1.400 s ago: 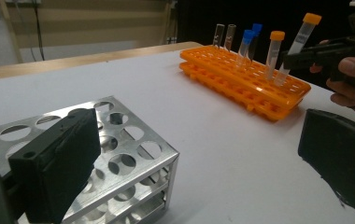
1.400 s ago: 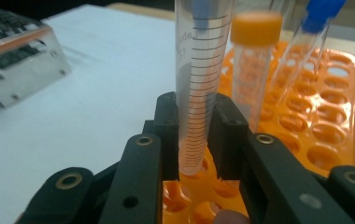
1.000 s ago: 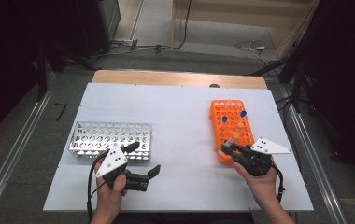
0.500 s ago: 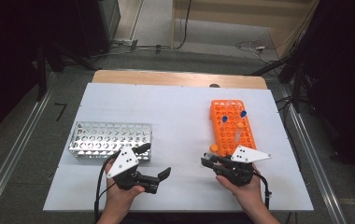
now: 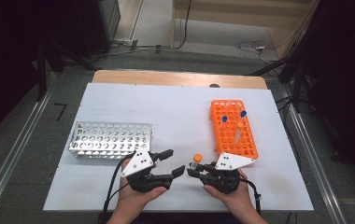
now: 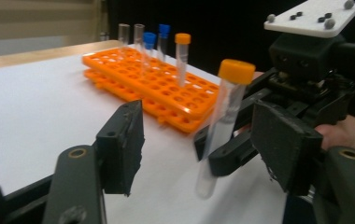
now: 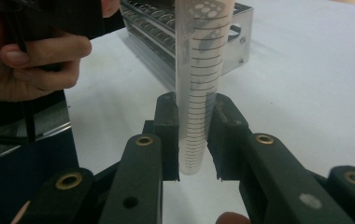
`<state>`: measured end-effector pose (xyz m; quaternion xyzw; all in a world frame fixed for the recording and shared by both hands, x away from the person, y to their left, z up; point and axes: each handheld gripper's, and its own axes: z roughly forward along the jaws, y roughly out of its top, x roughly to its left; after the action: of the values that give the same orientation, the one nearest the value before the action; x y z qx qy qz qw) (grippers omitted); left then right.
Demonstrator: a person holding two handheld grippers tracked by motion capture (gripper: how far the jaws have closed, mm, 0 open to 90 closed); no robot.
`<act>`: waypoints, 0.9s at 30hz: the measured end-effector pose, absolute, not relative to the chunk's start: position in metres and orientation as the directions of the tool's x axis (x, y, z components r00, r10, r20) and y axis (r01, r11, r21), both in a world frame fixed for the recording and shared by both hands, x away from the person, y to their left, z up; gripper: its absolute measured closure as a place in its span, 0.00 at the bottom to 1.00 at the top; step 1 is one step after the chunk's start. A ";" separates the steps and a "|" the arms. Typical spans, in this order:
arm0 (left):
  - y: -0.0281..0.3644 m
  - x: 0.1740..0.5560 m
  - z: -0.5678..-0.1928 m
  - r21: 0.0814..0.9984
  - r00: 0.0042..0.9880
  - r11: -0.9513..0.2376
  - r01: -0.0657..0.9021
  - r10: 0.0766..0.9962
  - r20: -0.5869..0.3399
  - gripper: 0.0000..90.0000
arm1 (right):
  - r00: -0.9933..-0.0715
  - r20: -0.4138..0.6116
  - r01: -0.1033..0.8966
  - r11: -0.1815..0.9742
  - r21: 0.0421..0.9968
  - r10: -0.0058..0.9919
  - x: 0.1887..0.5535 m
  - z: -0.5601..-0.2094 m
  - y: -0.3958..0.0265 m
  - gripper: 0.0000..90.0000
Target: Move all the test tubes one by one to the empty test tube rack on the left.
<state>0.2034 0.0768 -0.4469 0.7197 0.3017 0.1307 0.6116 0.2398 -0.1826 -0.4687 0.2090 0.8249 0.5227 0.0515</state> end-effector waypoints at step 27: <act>0.065 0.201 -0.444 0.957 0.816 -0.139 0.254 0.562 -0.135 0.83 | -0.927 0.097 0.249 0.400 0.882 0.362 0.229 -0.467 -0.180 0.54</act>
<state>0.2012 0.0646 -0.4437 0.7435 0.2744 0.1293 0.5960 0.2294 -0.1801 -0.4668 0.1828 0.8349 0.5163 0.0548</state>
